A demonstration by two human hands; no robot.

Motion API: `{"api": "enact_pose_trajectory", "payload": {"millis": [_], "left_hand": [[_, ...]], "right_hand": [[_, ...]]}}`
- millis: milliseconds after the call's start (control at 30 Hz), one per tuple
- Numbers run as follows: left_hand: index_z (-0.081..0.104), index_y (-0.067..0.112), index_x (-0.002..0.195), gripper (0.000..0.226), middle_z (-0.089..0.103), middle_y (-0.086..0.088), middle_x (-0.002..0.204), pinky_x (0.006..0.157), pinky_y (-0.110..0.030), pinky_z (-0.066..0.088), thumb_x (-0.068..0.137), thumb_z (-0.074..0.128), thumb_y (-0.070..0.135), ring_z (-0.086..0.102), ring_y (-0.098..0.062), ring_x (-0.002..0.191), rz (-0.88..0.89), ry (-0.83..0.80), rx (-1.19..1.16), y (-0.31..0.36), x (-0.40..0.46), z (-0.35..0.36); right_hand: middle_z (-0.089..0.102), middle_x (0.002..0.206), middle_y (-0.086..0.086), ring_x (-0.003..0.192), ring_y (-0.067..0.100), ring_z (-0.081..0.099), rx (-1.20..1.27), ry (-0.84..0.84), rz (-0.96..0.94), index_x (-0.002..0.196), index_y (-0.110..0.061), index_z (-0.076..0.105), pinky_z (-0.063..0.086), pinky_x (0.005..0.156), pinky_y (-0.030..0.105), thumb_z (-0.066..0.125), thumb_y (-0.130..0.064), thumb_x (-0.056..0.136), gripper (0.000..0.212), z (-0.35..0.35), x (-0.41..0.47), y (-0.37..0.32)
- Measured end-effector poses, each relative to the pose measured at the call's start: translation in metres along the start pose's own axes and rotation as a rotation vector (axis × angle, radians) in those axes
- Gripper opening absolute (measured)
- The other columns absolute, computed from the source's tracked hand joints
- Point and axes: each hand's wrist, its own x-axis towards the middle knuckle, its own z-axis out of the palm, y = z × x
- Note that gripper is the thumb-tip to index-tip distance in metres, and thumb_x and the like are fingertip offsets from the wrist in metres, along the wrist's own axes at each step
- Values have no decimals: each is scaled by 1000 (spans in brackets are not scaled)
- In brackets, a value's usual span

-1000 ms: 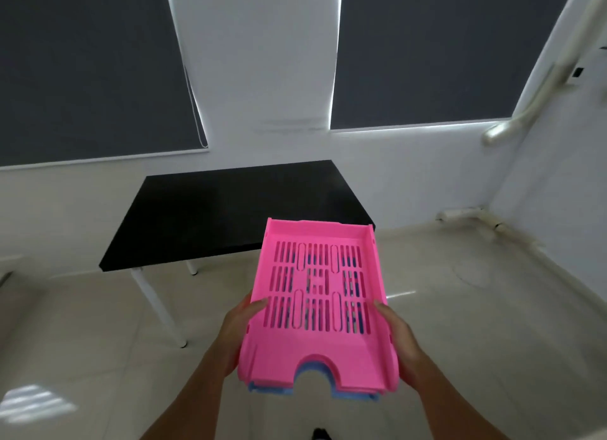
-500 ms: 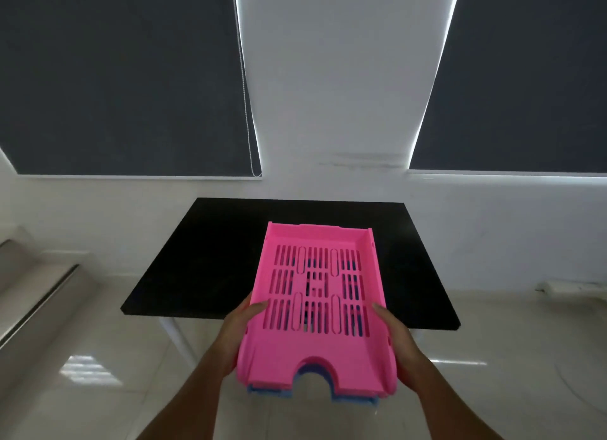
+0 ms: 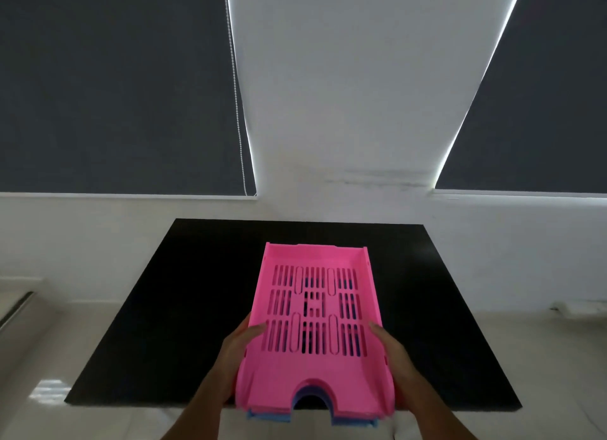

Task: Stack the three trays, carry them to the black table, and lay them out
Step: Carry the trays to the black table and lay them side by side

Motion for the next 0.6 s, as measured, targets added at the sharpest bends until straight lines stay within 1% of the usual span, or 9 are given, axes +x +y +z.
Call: {"api": "enact_pose_trajectory", "payload": {"millis": [100,133,200,233,267,367,467,533,600], "left_hand": [[59,22,128,67,65,-26,120,95,-70,45,66,80,35,63,-49,108,-31,-11,4,18,33,-14],[59,23,129,71,65,-26,120,96,-70,45,64,83,36,62,-49,109,-40,-12,1,22,44,-18],[57,25,131,74,65,-25,121,96,-70,44,63,84,37,62,-48,110,-58,-13,-13,29,62,-23],[56,25,132,72,65,-25,121,96,-70,44,65,83,35,62,-48,110,-66,-18,-20,32,70,-24],[56,26,132,68,65,-25,121,96,-70,45,69,80,33,62,-48,110,-71,-26,-25,35,77,-24],[55,25,132,47,66,-24,119,96,-67,47,86,67,24,63,-46,109,-56,-27,-5,42,92,-17],[55,23,132,41,70,-19,114,94,-62,51,92,58,16,69,-38,102,-29,27,143,53,101,-12],[53,27,134,43,72,-12,110,91,-56,55,92,59,17,73,-28,97,44,69,333,63,104,-8],[52,31,135,46,73,-5,106,84,-47,59,91,62,19,75,-18,91,127,119,504,72,107,-3]], "right_hand": [[75,112,21,106,39,71,7,33,26,118,-12,69,49,103,57,68,-42,75,53,13,29,-12],[75,112,22,105,39,72,21,35,42,120,-11,67,50,101,58,68,-40,77,52,16,38,-17],[75,110,24,99,39,73,73,33,63,121,-8,66,55,90,53,65,-34,85,44,23,53,-24],[76,108,24,96,39,73,77,46,61,119,-7,66,56,85,50,64,-33,86,42,25,60,-28],[76,108,23,97,38,73,63,63,54,119,-6,67,56,86,50,64,-34,85,44,25,67,-31],[76,110,18,105,37,72,-37,86,23,120,-9,67,50,102,57,64,-37,87,44,23,86,-45],[79,104,12,101,32,74,-169,120,-15,114,-13,71,50,102,58,61,-34,92,32,19,97,-60],[79,100,9,96,29,75,-256,165,-63,112,-14,71,53,98,56,64,-31,91,28,19,100,-66],[77,99,5,92,24,74,-371,244,-144,117,-17,68,58,90,49,66,-24,90,27,20,103,-73]]}}
